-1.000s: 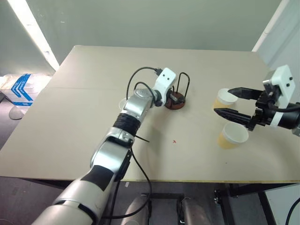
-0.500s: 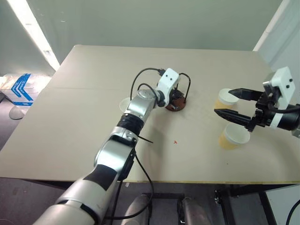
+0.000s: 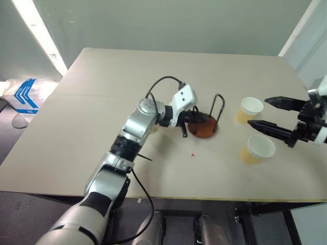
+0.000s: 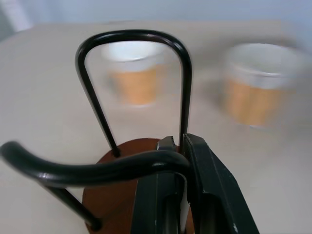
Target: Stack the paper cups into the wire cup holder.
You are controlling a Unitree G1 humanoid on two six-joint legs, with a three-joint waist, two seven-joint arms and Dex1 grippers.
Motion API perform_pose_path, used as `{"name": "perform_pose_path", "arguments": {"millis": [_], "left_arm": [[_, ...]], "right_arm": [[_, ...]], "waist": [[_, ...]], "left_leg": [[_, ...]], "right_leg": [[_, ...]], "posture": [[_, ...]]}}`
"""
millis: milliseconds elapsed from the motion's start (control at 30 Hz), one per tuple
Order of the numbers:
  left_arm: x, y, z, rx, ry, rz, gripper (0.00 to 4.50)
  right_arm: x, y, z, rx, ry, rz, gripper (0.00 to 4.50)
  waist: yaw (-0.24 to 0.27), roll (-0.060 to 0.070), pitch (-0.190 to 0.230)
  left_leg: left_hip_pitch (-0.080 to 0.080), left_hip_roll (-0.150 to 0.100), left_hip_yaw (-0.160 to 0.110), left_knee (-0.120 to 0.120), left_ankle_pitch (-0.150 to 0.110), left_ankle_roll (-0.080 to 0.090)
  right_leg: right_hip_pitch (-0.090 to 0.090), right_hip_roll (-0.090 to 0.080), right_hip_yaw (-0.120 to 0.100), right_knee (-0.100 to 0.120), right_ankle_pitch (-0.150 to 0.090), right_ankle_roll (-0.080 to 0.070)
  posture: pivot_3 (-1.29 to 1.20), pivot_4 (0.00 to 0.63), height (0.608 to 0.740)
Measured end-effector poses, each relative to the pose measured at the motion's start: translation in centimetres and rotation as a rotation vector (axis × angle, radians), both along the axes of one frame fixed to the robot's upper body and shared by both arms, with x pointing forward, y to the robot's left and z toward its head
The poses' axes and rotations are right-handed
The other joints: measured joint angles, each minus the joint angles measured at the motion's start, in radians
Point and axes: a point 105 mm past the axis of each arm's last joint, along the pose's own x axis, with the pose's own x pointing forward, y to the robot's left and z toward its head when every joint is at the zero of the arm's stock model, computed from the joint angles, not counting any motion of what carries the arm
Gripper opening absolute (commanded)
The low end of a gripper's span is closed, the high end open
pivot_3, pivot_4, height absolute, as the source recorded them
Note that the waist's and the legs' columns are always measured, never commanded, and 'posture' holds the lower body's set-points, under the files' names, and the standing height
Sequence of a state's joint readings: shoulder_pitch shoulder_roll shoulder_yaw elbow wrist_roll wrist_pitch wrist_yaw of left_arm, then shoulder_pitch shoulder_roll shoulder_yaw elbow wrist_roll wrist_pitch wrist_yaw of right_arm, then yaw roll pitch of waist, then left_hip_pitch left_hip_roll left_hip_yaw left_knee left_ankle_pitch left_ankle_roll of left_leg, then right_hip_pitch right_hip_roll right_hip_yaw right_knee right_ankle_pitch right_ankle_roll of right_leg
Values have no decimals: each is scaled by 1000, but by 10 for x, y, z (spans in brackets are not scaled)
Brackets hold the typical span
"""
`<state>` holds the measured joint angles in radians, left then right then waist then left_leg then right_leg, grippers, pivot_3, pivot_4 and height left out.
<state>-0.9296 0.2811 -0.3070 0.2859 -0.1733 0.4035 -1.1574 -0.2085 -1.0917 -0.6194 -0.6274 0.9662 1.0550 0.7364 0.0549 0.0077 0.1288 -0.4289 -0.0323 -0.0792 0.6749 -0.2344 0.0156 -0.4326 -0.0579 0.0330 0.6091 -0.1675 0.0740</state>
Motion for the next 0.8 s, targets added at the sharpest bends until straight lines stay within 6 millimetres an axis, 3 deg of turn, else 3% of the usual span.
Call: {"name": "perform_pose_path", "arguments": {"millis": [200,500,633,733,800], "left_arm": [[-33,9,-11,96,37,-154,42],[-38,14,-24,139,102,-115,42],[-40,17,-30,154,109,-85,42],[-41,22,-34,196,94,-73,798],[-40,26,-40,213,111,-42,1531]], "right_arm": [[-25,0,-5,-43,94,26,4500],[-27,-5,0,-63,84,2,4500],[-23,-4,2,-53,71,12,4500],[-20,-2,-1,-53,76,22,4500],[-18,-2,-2,-52,81,26,4500]], "waist": [[-1,0,0],[-3,0,0],[-5,1,-1],[-7,2,-1],[-7,2,-1]], "left_leg": [[0,0,0,4,-5,1],[0,0,1,8,-10,13],[0,0,1,7,-5,4],[0,0,1,7,-5,5],[0,0,1,7,-5,4]], "right_leg": [[0,0,0,0,-2,-2],[1,-1,2,0,-2,-6],[1,-1,2,0,-1,-3],[1,-1,2,0,0,1],[1,-1,2,0,0,2]], "posture": [[0,150,740],[0,150,740],[0,150,740],[0,150,740],[0,150,740]]}}
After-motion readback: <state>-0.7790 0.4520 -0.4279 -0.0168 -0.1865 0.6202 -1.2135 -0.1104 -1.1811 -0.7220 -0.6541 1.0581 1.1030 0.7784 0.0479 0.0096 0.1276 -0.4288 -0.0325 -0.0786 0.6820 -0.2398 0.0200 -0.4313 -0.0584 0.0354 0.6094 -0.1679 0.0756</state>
